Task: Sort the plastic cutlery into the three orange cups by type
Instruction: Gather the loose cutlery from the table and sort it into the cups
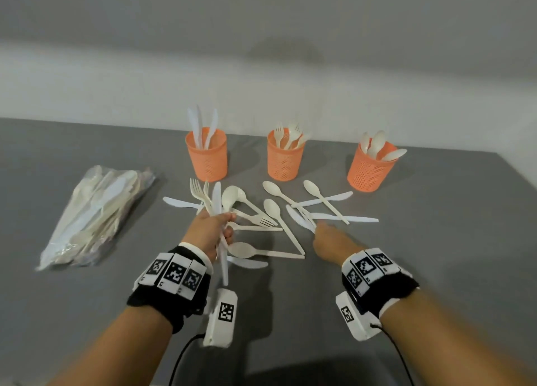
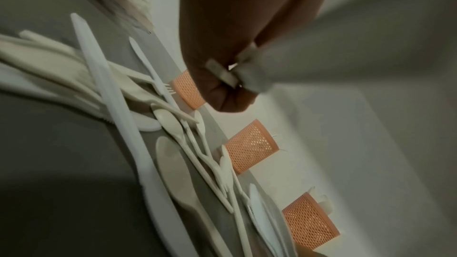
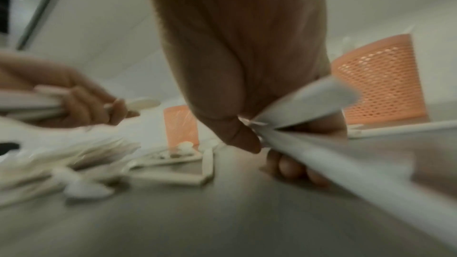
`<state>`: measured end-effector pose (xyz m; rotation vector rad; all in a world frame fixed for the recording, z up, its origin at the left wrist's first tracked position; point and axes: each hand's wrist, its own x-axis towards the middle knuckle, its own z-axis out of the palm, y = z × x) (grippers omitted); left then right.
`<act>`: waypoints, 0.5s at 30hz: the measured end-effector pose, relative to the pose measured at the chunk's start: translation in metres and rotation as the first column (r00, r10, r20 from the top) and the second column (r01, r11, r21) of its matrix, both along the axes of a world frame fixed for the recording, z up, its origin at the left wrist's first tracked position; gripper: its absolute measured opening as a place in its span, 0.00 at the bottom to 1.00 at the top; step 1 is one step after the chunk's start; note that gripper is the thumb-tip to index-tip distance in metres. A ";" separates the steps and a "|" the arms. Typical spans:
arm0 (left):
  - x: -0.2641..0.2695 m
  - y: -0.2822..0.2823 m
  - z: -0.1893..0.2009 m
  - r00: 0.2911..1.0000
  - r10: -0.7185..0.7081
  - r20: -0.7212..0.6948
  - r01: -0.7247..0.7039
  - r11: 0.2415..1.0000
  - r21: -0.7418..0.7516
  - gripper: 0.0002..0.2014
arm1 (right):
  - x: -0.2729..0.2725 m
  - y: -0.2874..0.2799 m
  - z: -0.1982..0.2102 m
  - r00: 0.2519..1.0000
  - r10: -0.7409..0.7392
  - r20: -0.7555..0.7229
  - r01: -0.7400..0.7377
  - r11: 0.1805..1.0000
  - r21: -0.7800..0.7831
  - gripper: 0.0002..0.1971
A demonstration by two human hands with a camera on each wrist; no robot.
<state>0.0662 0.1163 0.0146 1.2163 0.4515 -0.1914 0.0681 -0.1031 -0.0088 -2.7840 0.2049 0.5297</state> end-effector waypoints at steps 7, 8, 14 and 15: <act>0.012 0.018 -0.004 0.995 -0.094 -0.011 0.095 0.991 0.089 0.09 | 0.023 0.037 0.001 0.991 -0.018 0.133 -0.008 0.981 0.192 0.05; 0.012 0.022 -0.003 0.995 -0.100 -0.005 0.100 0.991 0.093 0.09 | 0.026 0.042 -0.001 0.992 -0.014 0.129 -0.011 0.983 0.186 0.08; 0.015 0.049 -0.002 0.996 -0.080 0.031 0.076 0.992 0.096 0.09 | 0.041 0.054 0.003 0.999 -0.030 0.018 0.029 0.997 0.071 0.06; 0.015 0.053 -0.003 0.997 -0.074 0.037 0.070 0.993 0.096 0.09 | 0.044 0.055 0.007 0.999 -0.043 0.032 0.041 0.998 0.057 0.09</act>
